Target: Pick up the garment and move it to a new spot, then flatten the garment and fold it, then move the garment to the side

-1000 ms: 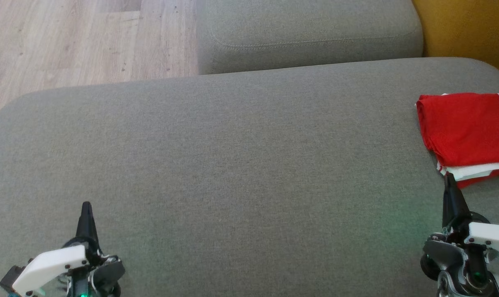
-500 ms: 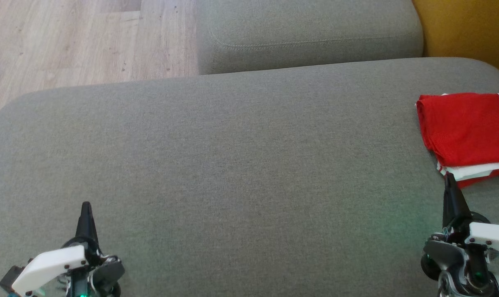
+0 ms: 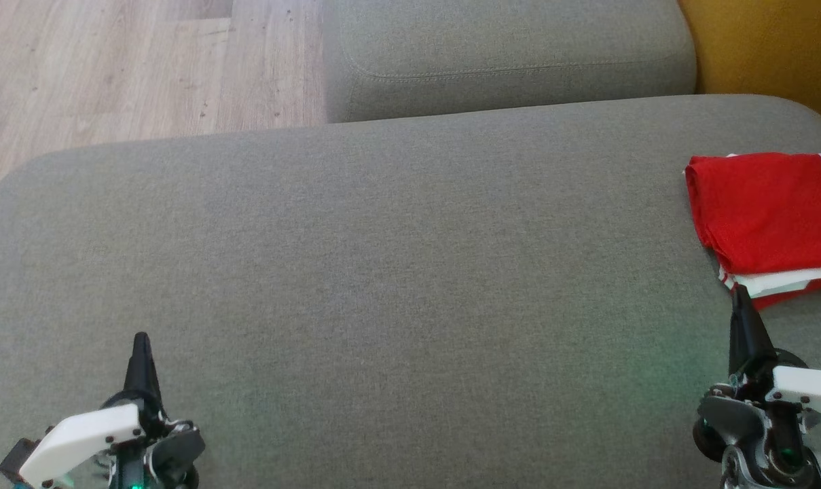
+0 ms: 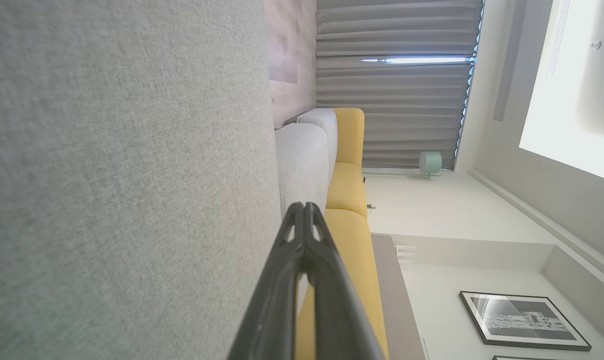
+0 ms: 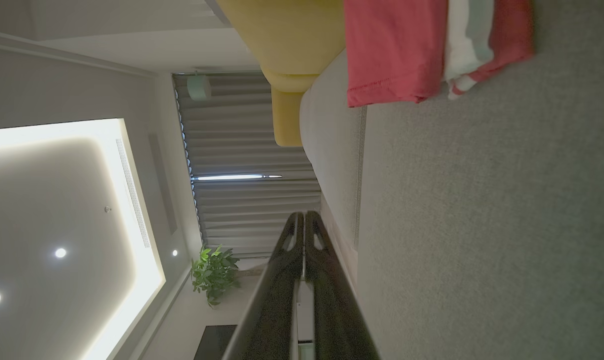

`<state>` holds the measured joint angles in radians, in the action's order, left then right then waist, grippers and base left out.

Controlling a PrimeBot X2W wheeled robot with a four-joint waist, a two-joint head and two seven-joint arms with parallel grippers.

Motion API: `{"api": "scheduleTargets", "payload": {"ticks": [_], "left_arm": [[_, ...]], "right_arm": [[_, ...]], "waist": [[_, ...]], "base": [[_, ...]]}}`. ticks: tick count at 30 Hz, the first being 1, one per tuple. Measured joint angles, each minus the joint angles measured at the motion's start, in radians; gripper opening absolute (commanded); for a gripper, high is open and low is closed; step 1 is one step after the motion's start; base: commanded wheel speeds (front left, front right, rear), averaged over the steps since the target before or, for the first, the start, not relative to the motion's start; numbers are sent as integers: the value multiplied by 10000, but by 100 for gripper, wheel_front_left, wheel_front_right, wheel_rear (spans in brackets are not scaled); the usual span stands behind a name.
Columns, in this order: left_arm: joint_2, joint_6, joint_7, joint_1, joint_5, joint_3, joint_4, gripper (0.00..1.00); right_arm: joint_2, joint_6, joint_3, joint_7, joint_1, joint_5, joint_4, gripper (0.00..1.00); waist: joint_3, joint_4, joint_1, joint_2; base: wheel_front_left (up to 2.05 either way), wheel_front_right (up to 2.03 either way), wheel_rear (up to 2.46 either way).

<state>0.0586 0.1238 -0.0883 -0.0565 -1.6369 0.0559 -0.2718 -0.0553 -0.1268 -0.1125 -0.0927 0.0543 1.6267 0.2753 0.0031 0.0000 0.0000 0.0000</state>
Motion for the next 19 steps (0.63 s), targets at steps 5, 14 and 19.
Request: {"api": "scheduleTargets", "payload": {"ticks": [5, 14, 19], "left_arm": [[-6, 0, -2, 0, 2, 15, -2, 0], [-15, 0, -44, 0, 29, 48, -2, 0], [-21, 0, -73, 0, 29, 58, -2, 0]], "right_arm": [[2, 0, -21, 0, 0, 0, 0, 0], [12, 0, -40, -2, 0, 0, 2, 0], [15, 0, -52, -4, 1, -2, 4, 0]], "waist": [[0, 0, 0, 0], [0, 0, 0, 0], [0, 0, 0, 0]], "base": [[0, 0, 0], [0, 0, 0], [0, 0, 0]]}}
